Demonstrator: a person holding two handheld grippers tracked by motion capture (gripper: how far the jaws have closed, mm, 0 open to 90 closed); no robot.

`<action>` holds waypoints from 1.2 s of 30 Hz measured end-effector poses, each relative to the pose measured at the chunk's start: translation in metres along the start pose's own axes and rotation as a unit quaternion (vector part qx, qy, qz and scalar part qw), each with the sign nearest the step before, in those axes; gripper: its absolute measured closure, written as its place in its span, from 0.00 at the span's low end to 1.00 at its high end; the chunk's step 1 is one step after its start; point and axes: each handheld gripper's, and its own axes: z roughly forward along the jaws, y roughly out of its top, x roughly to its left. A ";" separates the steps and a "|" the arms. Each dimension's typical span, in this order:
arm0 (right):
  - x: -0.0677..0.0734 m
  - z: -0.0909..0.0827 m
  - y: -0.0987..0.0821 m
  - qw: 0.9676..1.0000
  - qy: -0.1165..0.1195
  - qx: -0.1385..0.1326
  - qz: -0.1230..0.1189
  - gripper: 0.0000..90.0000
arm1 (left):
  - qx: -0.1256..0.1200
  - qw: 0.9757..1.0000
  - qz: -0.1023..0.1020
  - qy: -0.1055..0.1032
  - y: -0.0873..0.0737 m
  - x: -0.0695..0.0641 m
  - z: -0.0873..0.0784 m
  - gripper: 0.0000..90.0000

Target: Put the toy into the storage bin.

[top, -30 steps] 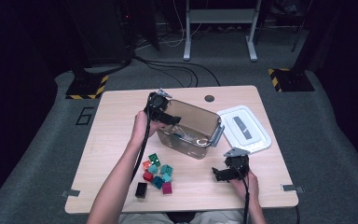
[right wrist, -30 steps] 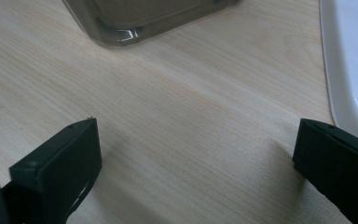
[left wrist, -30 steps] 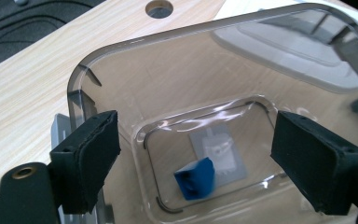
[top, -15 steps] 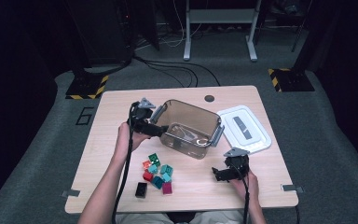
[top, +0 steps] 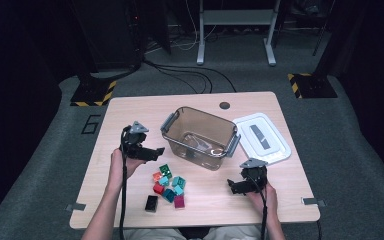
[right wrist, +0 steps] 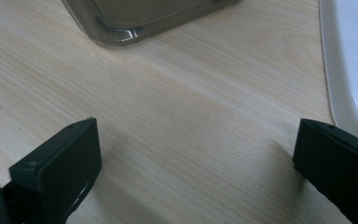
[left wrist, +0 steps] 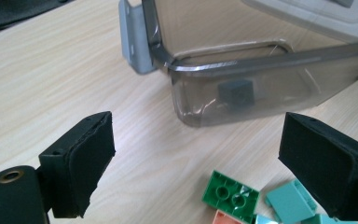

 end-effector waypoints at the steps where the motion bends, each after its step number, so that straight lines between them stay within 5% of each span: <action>1: 0.000 0.000 0.000 1.000 0.000 0.000 0.000 0.00 | 0.000 1.000 -0.006 0.001 -0.003 0.000 0.002 0.12; 7: 0.000 0.000 0.000 1.000 -0.001 0.000 0.001 0.00 | 0.018 1.000 -0.003 0.007 -0.022 0.000 0.013 0.12; 18: 0.000 0.000 0.000 1.000 -0.003 0.000 0.004 0.00 | 0.061 0.997 -0.037 0.004 -0.055 0.009 0.052 0.06; 30: 0.000 0.000 0.000 1.000 -0.003 0.000 0.004 0.00 | 0.090 0.994 -0.043 0.052 -0.060 0.014 0.074 0.15; 36: 0.000 0.000 0.000 1.000 -0.003 0.000 0.004 0.00 | 0.100 0.990 -0.065 0.078 -0.065 0.028 0.077 0.16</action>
